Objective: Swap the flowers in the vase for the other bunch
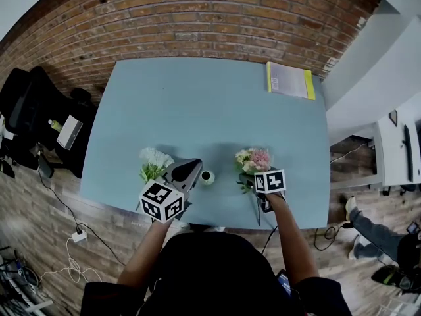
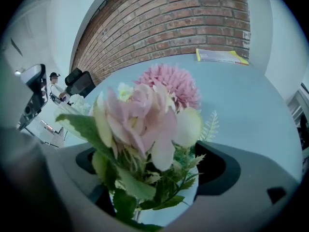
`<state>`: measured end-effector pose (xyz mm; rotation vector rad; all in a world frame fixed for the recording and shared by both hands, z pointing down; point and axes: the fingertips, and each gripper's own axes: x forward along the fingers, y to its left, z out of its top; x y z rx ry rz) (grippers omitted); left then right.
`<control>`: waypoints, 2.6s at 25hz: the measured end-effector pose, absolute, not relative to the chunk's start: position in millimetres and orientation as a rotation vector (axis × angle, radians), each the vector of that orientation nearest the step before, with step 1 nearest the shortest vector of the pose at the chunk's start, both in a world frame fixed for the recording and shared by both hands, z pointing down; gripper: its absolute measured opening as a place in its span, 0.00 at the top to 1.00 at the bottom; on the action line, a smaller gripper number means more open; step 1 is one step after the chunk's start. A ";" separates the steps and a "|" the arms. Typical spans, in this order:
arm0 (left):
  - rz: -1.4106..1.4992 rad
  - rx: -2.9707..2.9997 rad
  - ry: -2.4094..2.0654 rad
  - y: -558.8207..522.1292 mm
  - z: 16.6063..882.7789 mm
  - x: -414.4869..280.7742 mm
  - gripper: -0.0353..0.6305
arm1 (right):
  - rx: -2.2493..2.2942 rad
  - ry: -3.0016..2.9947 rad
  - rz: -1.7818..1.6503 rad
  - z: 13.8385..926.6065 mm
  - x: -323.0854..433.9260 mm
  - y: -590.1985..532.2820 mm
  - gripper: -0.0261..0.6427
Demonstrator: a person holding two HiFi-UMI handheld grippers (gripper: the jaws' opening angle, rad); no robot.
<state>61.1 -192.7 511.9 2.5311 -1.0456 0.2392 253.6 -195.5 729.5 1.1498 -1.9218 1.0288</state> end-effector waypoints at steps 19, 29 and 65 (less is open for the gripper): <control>0.224 2.534 -1.062 -198.2 507.5 52.9 0.93 | 1.146 -1.855 1.014 730.5 256.2 -193.8 0.30; 0.228 2.535 -1.059 -200.7 507.0 53.3 0.93 | 1.145 -1.847 1.009 730.2 256.8 -195.0 0.44; 0.213 2.528 -1.058 -200.9 506.3 35.5 0.93 | 1.155 -1.934 0.971 705.4 235.3 -205.6 0.55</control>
